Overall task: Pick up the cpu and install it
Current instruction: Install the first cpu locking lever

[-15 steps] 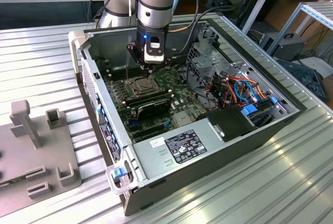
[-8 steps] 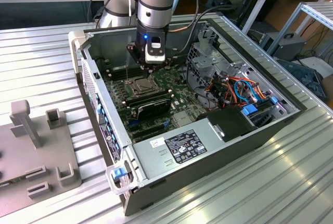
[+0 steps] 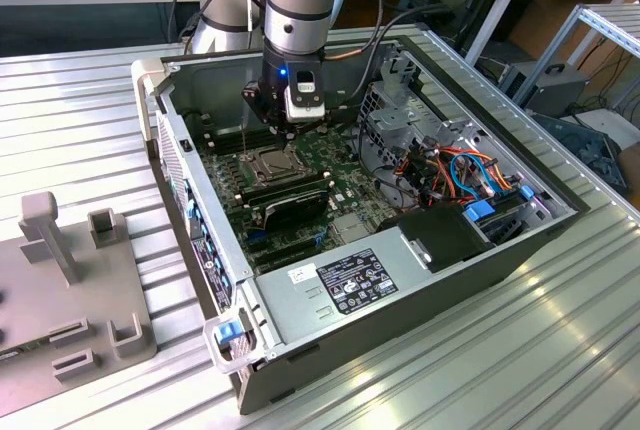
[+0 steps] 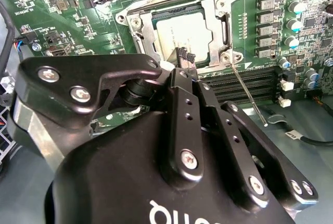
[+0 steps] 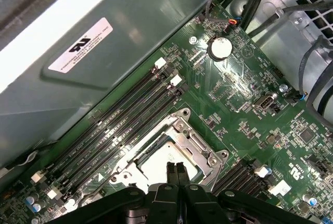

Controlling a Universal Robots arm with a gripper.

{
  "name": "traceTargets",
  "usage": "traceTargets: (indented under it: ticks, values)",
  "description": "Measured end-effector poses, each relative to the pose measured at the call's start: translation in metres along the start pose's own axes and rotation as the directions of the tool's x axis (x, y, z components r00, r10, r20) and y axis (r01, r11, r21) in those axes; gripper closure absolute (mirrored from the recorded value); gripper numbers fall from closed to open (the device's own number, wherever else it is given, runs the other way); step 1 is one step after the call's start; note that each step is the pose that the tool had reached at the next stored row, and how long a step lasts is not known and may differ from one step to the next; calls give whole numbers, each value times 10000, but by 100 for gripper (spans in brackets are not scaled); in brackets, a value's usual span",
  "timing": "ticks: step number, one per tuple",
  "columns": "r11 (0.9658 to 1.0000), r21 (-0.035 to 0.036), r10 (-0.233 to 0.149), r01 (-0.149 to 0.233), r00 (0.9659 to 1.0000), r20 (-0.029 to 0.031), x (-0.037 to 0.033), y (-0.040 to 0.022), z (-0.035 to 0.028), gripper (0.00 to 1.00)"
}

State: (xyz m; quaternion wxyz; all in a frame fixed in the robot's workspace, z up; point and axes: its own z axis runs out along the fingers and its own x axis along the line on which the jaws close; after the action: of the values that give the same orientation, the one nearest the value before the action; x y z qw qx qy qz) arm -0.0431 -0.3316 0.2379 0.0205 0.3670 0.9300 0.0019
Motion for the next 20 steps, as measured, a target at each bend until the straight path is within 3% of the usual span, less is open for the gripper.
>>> traceTargets:
  ticks: [11,20]
  values:
    - [10000,-1,-28,28,10000,0,0,0,0,89]
    - [9991,-15,-412,412,9991,-8,0,0,0,89]
